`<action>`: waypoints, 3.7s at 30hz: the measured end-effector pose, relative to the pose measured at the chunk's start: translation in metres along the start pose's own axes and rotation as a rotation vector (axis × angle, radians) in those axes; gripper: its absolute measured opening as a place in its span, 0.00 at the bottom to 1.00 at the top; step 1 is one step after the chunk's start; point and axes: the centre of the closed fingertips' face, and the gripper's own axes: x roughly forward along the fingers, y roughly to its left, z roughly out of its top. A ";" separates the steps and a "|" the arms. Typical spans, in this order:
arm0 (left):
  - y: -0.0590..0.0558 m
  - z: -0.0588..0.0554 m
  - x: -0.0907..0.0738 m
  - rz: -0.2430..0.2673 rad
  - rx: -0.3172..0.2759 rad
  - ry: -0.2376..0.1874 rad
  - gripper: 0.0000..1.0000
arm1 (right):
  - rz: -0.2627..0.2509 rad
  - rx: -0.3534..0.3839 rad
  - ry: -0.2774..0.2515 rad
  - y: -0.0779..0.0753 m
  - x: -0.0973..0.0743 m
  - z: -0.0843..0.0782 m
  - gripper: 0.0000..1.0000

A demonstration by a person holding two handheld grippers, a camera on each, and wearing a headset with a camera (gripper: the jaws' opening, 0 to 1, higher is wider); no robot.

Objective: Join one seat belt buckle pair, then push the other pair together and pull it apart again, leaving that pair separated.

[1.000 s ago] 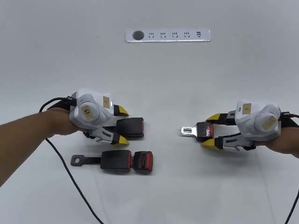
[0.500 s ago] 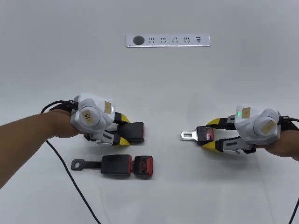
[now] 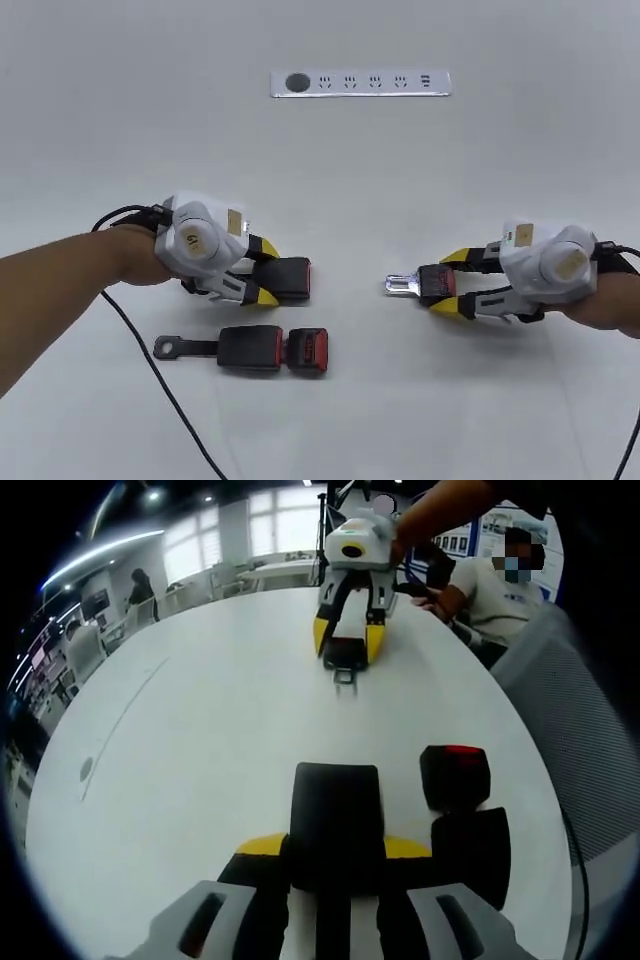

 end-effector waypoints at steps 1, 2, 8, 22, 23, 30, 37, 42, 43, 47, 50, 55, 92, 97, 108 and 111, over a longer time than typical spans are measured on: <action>0.000 0.001 0.000 0.000 0.000 0.001 0.34 | 0.003 -0.006 -0.004 0.001 0.001 0.002 0.35; -0.001 0.002 -0.001 0.000 0.000 0.003 0.34 | 0.006 -0.005 -0.004 0.002 0.003 0.003 0.35; 0.000 0.002 -0.001 0.001 -0.004 0.007 0.34 | 0.013 -0.011 -0.018 0.001 0.008 0.009 0.34; 0.000 0.001 0.000 0.005 -0.013 0.014 0.34 | 0.018 -0.006 -0.049 0.004 0.031 0.032 0.34; 0.000 0.001 0.000 0.006 -0.014 0.015 0.34 | 0.023 -0.003 -0.058 0.005 0.031 0.035 0.34; -0.002 0.002 0.000 0.011 -0.019 0.014 0.34 | 0.023 -0.021 -0.066 0.007 0.039 0.052 0.35; -0.002 0.001 0.001 0.012 -0.021 0.019 0.34 | 0.029 -0.030 -0.073 0.012 0.051 0.064 0.34; -0.002 0.001 0.002 0.012 -0.021 0.023 0.34 | 0.032 -0.040 -0.069 0.015 0.061 0.070 0.34; -0.002 0.001 0.002 0.012 -0.020 0.023 0.34 | 0.034 -0.043 -0.068 0.016 0.062 0.070 0.34; -0.003 0.002 0.001 0.014 -0.016 0.026 0.34 | 0.034 -0.048 -0.061 0.018 0.064 0.073 0.34; -0.003 0.002 0.001 0.014 -0.016 0.025 0.34 | 0.034 -0.040 -0.069 0.024 0.070 0.078 0.34; -0.003 0.002 0.001 0.011 -0.009 0.028 0.34 | 0.029 -0.027 -0.062 0.028 0.076 0.079 0.34; -0.005 0.006 0.001 -0.018 0.015 0.053 0.33 | -0.001 -0.026 -0.020 0.039 0.089 0.096 0.34; -0.005 0.004 0.002 -0.018 0.021 0.058 0.33 | -0.006 -0.033 -0.013 0.037 0.088 0.095 0.34; -0.006 0.004 0.002 -0.018 0.028 0.062 0.34 | 0.003 -0.048 -0.011 0.036 0.085 0.093 0.34; -0.006 0.003 0.002 -0.018 0.027 0.063 0.34 | 0.002 -0.052 -0.007 0.036 0.085 0.093 0.34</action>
